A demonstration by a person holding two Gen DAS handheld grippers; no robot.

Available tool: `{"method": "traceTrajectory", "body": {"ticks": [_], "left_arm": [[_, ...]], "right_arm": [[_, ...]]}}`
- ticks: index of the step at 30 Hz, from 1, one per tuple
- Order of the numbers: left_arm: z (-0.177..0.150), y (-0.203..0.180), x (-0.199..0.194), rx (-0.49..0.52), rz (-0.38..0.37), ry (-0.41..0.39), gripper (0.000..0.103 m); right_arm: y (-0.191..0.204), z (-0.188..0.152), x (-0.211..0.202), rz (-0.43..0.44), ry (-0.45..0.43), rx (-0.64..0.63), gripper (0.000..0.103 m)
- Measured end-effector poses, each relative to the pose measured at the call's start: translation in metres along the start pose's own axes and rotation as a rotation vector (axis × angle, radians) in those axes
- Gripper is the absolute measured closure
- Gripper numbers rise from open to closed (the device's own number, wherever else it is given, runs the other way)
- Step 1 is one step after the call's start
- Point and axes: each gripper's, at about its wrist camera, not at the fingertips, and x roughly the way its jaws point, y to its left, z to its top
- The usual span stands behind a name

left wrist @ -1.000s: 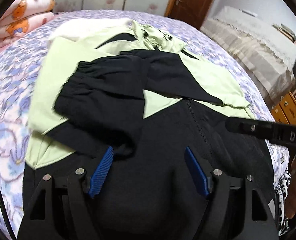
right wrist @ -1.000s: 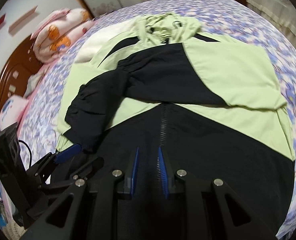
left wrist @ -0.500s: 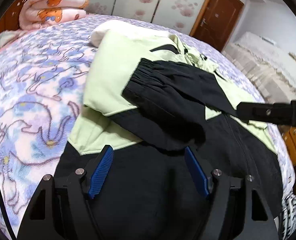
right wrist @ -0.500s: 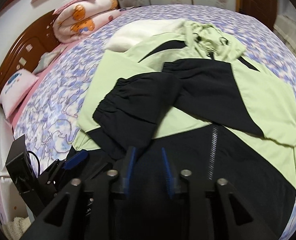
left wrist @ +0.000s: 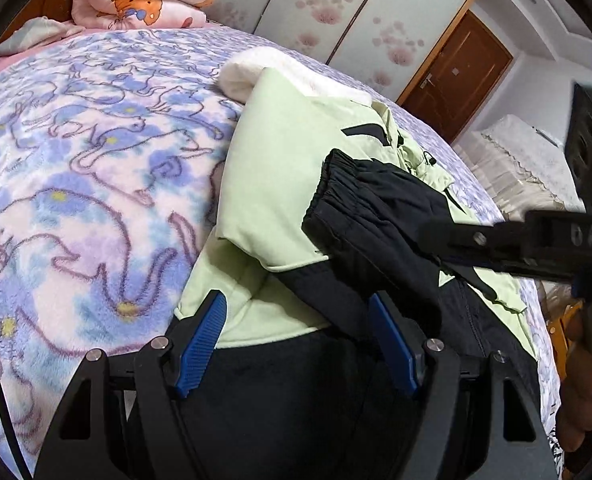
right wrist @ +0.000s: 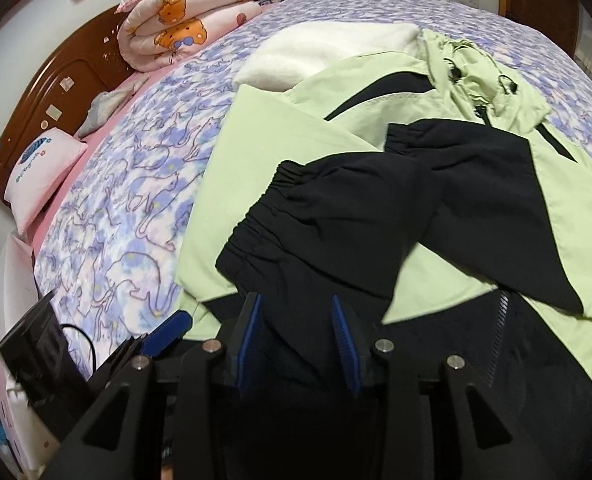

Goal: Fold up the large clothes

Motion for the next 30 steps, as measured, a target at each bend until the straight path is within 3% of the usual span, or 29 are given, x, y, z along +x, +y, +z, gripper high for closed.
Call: {"method": "traceTrajectory", "body": {"ticks": [2,4,11,26,27,30], "left_arm": [[-0.001,-0.001,0.004,0.007,0.006,0.005,0.031],[-0.001,-0.001,0.007,0.011,0.012,0.009,0.031],[-0.005,0.003,0.008,0.009,0.000,0.003,0.031],[-0.009,0.003,0.013,0.017,0.019,0.016,0.030],[-0.009,0.002,0.014,0.023,0.023,0.018,0.030],[-0.010,0.000,0.014,0.038,0.034,0.017,0.031]], "right_arm": [[0.011,0.006,0.008,-0.002,0.012,-0.038,0.066],[0.024,0.011,0.018,-0.019,0.028,-0.103,0.058],[0.052,0.017,0.062,-0.111,0.131,-0.265,0.057],[0.059,0.018,0.097,-0.183,0.195,-0.341,0.049],[0.057,0.018,0.098,-0.179,0.192,-0.339,0.050],[0.052,0.020,0.091,-0.163,0.158,-0.325,0.076]]}}
